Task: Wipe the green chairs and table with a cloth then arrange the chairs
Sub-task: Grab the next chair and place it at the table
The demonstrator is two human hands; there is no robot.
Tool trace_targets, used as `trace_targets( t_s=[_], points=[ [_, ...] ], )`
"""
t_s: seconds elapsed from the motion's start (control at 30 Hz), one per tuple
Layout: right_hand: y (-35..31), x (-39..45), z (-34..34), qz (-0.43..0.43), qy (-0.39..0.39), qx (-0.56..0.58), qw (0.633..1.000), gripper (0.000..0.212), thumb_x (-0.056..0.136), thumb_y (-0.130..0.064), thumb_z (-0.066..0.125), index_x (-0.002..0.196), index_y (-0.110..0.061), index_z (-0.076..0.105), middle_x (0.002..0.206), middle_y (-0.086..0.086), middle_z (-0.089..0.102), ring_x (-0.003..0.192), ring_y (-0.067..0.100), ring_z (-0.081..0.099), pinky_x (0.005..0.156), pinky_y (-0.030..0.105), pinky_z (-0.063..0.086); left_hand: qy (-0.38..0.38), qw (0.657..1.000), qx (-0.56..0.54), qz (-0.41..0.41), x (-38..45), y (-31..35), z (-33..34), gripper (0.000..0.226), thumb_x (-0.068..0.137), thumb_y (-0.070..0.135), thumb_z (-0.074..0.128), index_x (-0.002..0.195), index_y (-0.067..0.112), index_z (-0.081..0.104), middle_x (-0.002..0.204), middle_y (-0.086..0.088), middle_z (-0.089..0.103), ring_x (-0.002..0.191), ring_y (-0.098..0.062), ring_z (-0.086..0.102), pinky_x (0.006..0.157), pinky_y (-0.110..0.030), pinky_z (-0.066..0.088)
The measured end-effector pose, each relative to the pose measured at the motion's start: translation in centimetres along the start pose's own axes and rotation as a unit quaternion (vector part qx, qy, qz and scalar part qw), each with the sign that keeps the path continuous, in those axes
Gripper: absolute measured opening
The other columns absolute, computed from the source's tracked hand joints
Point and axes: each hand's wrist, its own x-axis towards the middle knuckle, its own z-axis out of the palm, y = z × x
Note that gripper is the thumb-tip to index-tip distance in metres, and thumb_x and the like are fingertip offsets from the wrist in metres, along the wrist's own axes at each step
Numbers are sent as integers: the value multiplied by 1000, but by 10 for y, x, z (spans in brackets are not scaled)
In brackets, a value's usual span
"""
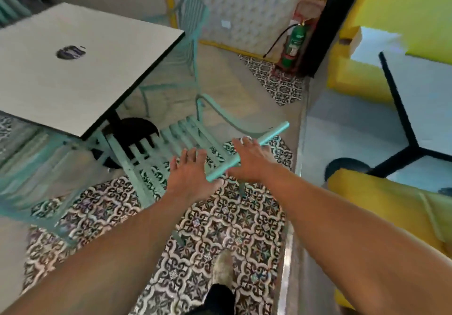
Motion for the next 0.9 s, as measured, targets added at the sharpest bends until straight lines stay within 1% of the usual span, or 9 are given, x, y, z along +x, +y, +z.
trace_targets(
  t_s=[0.23, 0.33, 0.37, 0.43, 0.5, 0.57, 0.63, 0.8, 0.9],
  points=[
    [36, 56, -12, -60, -87, -61, 992, 116, 68, -52, 77, 153, -31, 1, 162, 9, 1, 147, 36, 1, 113, 65, 3, -96, 994, 2, -43, 38, 3, 6, 116, 69, 76, 60, 154, 23, 0, 162, -7, 0, 149, -29, 2, 118, -56, 3],
    [54, 78, -4, -72, -131, -119, 982, 115, 69, -52, 76, 153, -31, 1, 162, 10, 2, 147, 37, 0, 111, 67, -2, -161, 984, -5, -77, 36, 1, 15, 108, 72, 63, 68, 153, 22, 11, 161, -8, 13, 146, -31, 15, 115, -58, 11],
    [59, 84, -2, -80, -145, -151, 975, 107, 73, -48, 73, 154, -29, 6, 161, 11, 10, 147, 36, 6, 112, 66, 0, -182, 978, -16, -98, 33, 2, 17, 96, 74, 54, 69, 151, 20, 22, 155, -9, 28, 141, -30, 29, 114, -57, 21],
    [66, 95, 2, -108, -156, -194, 963, 79, 79, -37, 68, 148, -29, 30, 149, 10, 39, 140, 32, 30, 114, 64, 9, -204, 967, -52, -142, 27, 5, 22, 58, 82, 34, 66, 134, 18, 49, 119, -4, 60, 110, -20, 58, 98, -39, 46],
    [71, 105, 4, -145, -147, -207, 956, 44, 83, -31, 64, 125, -30, 55, 119, 1, 62, 117, 24, 54, 110, 56, 28, -197, 964, -66, -167, 29, 10, 25, 37, 83, 23, 61, 119, 17, 59, 88, 5, 61, 83, -12, 62, 77, -27, 49],
    [73, 114, 1, -178, -158, -213, 947, 27, 83, -31, 61, 110, -30, 64, 99, -5, 67, 95, 19, 63, 94, 45, 49, -210, 955, -82, -192, 34, 10, 29, 36, 81, 22, 62, 117, 16, 61, 80, 5, 59, 75, -10, 61, 70, -24, 54],
    [80, 126, 3, -225, -163, -207, 938, 28, 81, -32, 60, 108, -30, 66, 90, -6, 67, 85, 17, 64, 83, 39, 55, -226, 947, -75, -214, 37, 10, 30, 35, 82, 24, 63, 115, 14, 61, 80, 5, 58, 74, -10, 61, 67, -24, 55],
    [114, 151, -4, -317, -209, -161, 911, 53, 86, -25, 58, 133, -45, 48, 113, -6, 66, 101, 18, 61, 96, 38, 50, -219, 926, -117, -285, 51, 37, 37, 49, 78, 32, 71, 122, 19, 58, 86, 7, 63, 74, -9, 64, 70, -25, 59],
    [142, 174, -19, -317, -234, -141, 908, 54, 88, -26, 62, 136, -46, 46, 114, -8, 64, 92, 12, 56, 94, 33, 48, -208, 920, -135, -303, 71, 75, 40, 47, 80, 32, 69, 124, 21, 58, 85, 8, 60, 73, -7, 62, 67, -22, 56]
  ],
)
